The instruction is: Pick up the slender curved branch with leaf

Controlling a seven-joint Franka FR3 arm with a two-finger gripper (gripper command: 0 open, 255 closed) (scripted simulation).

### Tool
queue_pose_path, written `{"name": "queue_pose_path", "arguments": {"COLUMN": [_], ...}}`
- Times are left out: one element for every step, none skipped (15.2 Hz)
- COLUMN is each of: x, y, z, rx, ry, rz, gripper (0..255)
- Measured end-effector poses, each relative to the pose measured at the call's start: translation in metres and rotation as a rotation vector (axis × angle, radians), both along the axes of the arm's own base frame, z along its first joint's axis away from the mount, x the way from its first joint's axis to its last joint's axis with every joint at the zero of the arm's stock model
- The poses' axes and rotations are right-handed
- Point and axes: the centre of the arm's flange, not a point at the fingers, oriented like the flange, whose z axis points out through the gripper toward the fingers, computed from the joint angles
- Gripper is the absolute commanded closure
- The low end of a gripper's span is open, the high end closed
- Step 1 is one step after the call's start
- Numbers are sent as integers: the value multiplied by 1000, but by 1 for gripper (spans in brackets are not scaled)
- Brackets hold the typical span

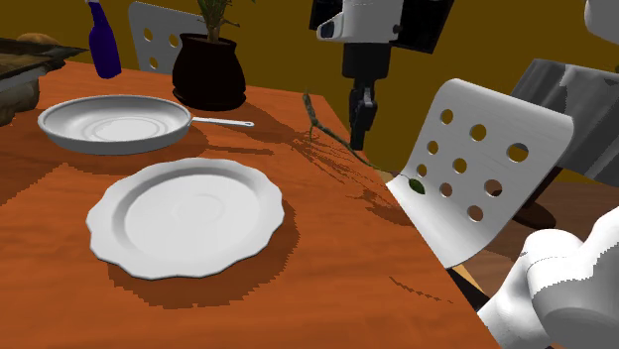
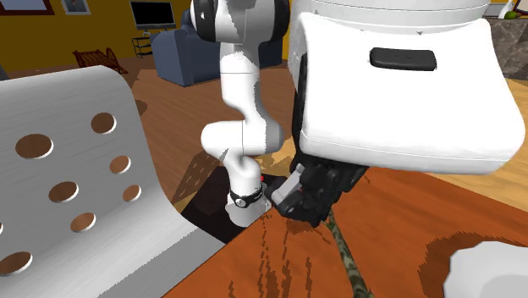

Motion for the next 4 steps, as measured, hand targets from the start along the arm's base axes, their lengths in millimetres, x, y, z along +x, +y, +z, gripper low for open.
{"name": "queue_pose_path", "arguments": {"x": [0,0,0,0], "y": [-1,0,0,0], "z": [5,10,14,18], "rx": [0,0,0,0], "ry": [0,0,0,0], "rz": [0,0,0,0], "gripper": [255,255,255,255]}}
